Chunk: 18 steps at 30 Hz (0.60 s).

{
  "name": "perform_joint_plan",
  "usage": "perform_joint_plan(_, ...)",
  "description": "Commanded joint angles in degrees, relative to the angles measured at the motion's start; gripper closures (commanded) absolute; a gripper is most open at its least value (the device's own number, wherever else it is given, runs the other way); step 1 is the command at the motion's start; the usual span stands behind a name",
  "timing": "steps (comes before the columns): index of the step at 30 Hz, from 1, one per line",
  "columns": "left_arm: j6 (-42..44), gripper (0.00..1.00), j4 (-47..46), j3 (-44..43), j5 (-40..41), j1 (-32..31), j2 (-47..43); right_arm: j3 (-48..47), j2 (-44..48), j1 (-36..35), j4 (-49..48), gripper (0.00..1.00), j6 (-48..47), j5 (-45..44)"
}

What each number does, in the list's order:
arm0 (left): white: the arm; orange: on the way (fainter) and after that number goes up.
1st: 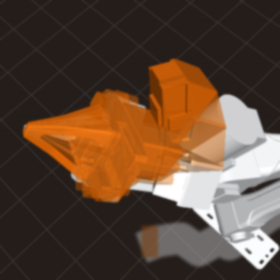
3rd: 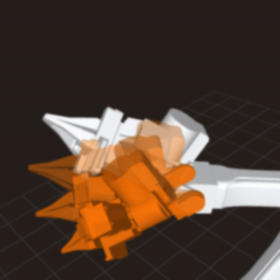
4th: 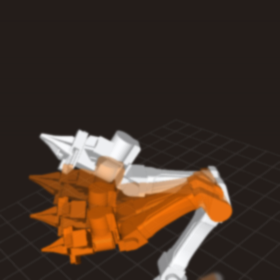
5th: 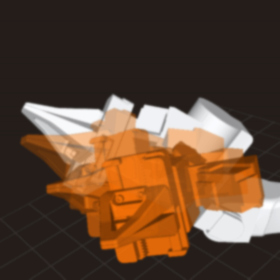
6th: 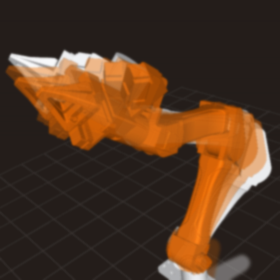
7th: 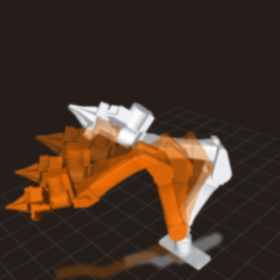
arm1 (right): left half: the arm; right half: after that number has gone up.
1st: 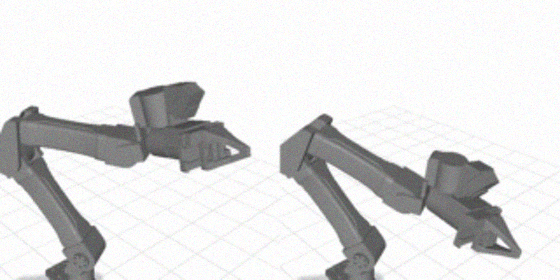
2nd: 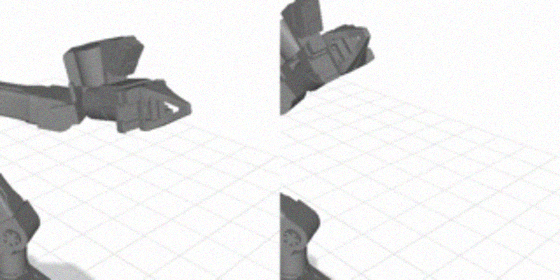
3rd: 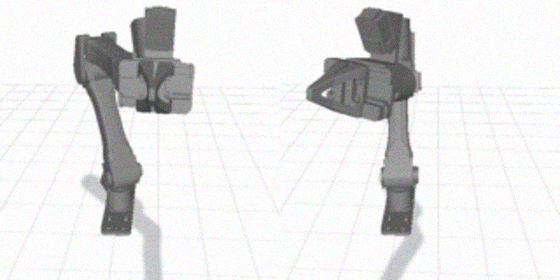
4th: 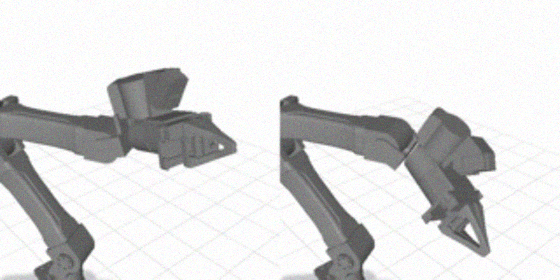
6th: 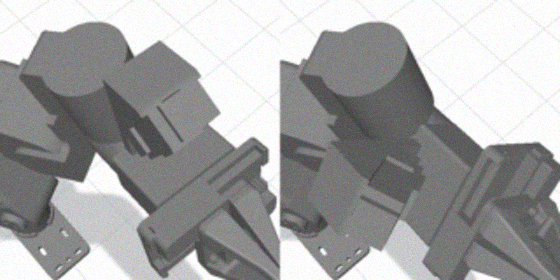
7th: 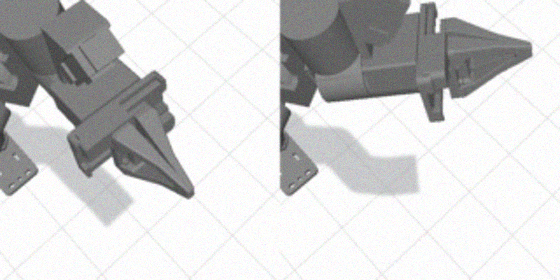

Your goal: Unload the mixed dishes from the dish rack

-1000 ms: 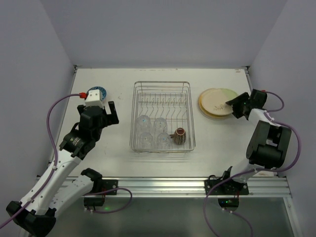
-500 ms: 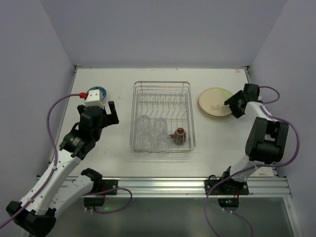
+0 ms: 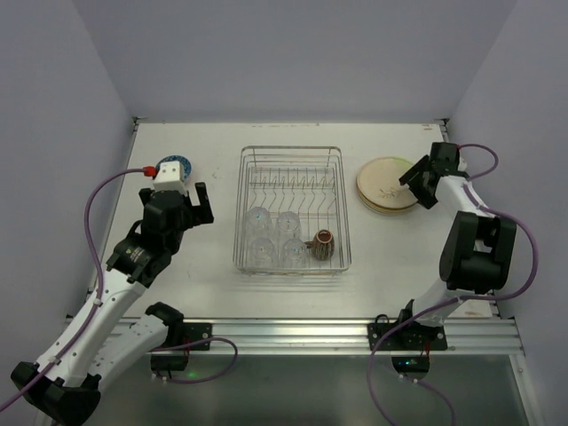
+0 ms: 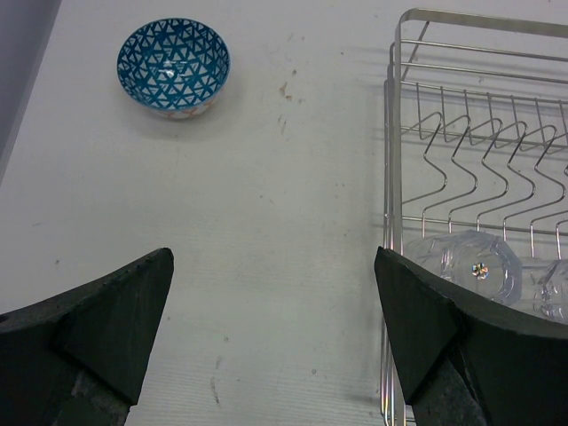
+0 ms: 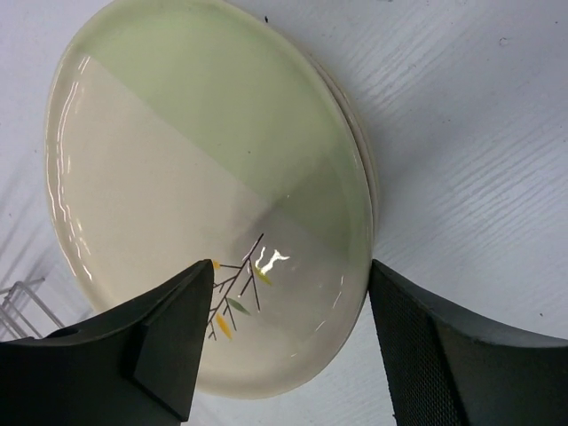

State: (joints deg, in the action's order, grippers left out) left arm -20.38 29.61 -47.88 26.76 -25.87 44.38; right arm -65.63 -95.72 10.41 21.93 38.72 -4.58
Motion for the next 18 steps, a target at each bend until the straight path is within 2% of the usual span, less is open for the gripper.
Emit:
perform_joint_plan(1,0.9,0.00,-2.3,0.3,-0.5,0.5,-0.6,-3.0,1.9,-0.8,-0.2,0.28,-1.8,-2.4)
perform_joint_plan(6,0.9,0.00,-2.2,0.3,-0.5,0.5,-0.6,-2.7,3.3,-0.9,1.1,0.22,-2.7,-4.2)
perform_joint_plan(10,0.9,0.00,-2.3,0.3,-0.6,0.5,-0.6,-3.1,5.3,-0.9,2.3,0.21,-3.3,-4.1)
perform_joint_plan(14,0.9,0.00,-2.2,0.3,-0.2,0.5,-0.6,-2.0,13.0,-1.3,2.1,0.21,-5.1,-2.2)
perform_joint_plan(15,0.9,0.00,-2.3,0.3,-0.1,0.5,-0.5,-1.9,14.2,-1.4,2.1,0.07,-6.5,-1.3)
perform_joint_plan(16,0.8,0.00,-2.3,0.3,0.1,0.5,-0.4,-2.1,15.3,-1.6,2.5,0.01,-7.3,1.9)
perform_joint_plan(18,0.4,0.00,-1.9,0.1,1.4,0.5,-0.4,-2.9,18.2,-2.3,3.4,0.01,-8.7,4.3)
